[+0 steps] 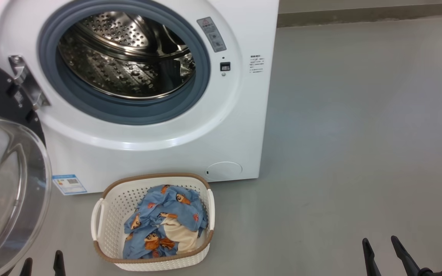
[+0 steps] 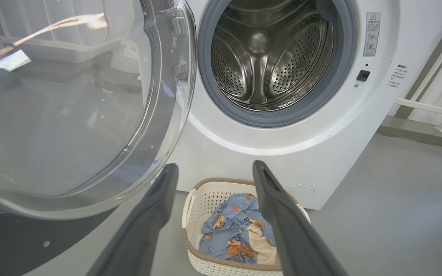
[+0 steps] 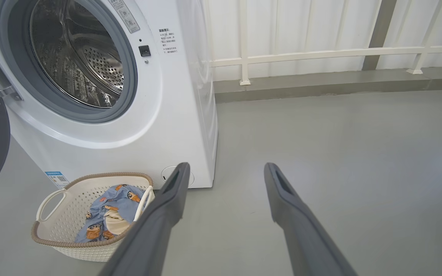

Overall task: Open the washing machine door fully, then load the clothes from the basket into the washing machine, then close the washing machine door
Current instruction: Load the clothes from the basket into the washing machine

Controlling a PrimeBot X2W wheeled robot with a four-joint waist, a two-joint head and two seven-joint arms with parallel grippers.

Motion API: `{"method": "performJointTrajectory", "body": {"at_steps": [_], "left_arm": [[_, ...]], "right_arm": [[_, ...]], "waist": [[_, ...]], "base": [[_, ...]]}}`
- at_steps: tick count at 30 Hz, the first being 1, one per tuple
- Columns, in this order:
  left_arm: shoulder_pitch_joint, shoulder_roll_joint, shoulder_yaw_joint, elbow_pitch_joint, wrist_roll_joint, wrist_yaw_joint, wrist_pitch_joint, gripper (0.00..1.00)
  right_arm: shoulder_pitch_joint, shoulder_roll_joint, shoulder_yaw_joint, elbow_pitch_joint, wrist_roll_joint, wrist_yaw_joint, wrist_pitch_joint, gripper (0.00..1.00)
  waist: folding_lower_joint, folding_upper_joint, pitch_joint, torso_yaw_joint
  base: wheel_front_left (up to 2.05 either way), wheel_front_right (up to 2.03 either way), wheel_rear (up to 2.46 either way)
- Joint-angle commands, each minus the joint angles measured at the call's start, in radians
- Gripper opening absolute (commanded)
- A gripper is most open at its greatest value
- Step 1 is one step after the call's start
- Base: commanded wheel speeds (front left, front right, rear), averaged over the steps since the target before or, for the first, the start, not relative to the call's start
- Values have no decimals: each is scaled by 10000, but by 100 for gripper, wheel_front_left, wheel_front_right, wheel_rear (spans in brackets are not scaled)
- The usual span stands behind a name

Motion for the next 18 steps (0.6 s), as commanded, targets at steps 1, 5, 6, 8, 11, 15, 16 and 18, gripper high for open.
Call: {"method": "performJointTrajectory", "body": {"at_steps": [1, 5, 6, 8, 11, 15, 16, 18], "left_arm": [[-195, 111, 338, -260, 114, -29, -92, 100], [-184, 105, 318, -230, 191, -29, -92, 100], [-187, 112, 318, -198, 208, -29, -92, 100], [-210, 114, 318, -159, 230, -29, -92, 100], [-240, 139, 253, -132, 255, -30, -93, 100], [-244, 168, 213, -118, 294, -30, -93, 100], [-242, 172, 199, -119, 298, -30, -93, 100], [-239, 179, 182, -119, 305, -30, -93, 100]], "right_arm": [[-289, -154, 196, -220, 64, 62, -122, 100], [-341, -154, 170, -200, 41, 62, -122, 100], [-358, -154, 163, -192, 36, 62, -122, 100], [-396, -154, 182, -196, 18, 62, -122, 100], [-449, -154, 185, -185, -8, 62, -122, 100], [-489, -154, 185, -125, -50, 62, -122, 100], [-498, -154, 181, -108, -61, 62, -122, 100], [-505, -154, 181, -86, -74, 62, -122, 100]], "waist": [[0, 0, -15, 126], [0, 0, -22, 341], [0, 0, -21, 400], [0, 0, -17, 504], [0, 0, -11, 656], [0, 0, -17, 819], [0, 0, -16, 855], [0, 0, -17, 890]], "base": [[0, 0, 0], [0, 0, 0], [0, 0, 0], [0, 0, 0], [0, 0, 0], [0, 0, 0], [0, 0, 0], [0, 0, 0]]}}
